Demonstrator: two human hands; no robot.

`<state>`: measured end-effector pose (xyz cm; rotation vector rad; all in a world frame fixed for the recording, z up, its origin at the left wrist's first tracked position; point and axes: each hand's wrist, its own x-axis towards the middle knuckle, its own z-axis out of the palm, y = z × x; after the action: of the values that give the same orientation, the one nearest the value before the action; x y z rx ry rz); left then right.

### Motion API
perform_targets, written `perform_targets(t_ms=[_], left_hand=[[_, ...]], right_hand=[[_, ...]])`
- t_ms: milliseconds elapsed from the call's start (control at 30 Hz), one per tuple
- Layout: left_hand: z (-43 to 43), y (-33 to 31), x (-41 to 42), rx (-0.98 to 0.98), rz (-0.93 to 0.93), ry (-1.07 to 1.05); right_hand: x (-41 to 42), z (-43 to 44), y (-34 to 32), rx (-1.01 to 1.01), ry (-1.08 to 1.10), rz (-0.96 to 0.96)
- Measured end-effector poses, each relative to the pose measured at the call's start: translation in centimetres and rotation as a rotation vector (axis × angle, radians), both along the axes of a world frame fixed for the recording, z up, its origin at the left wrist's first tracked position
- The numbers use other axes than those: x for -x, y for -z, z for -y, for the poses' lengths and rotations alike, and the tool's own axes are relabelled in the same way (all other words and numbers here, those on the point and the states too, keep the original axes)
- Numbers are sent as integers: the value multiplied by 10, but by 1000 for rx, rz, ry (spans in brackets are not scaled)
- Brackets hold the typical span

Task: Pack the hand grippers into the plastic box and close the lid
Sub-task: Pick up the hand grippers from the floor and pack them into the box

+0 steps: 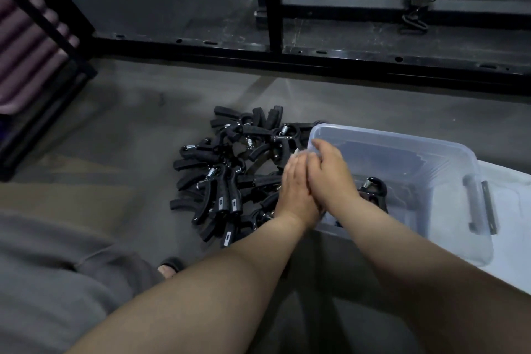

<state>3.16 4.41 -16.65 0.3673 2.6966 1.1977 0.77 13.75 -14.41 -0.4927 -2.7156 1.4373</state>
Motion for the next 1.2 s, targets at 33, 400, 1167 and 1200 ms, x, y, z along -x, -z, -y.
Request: perform_targets(t_ms=[33, 400, 1167, 1200], left_hand=[[2, -2, 3, -19, 44, 37], [108, 17, 7, 217, 244, -586], [143, -8, 18, 240, 425, -708], [143, -16, 19, 239, 363, -679]], right_hand=[[-2, 8, 2, 28, 1, -14], [-39, 22, 12, -219, -227, 228], [-41, 18, 4, -266, -321, 230], [-41, 18, 2, -262, -333, 242]])
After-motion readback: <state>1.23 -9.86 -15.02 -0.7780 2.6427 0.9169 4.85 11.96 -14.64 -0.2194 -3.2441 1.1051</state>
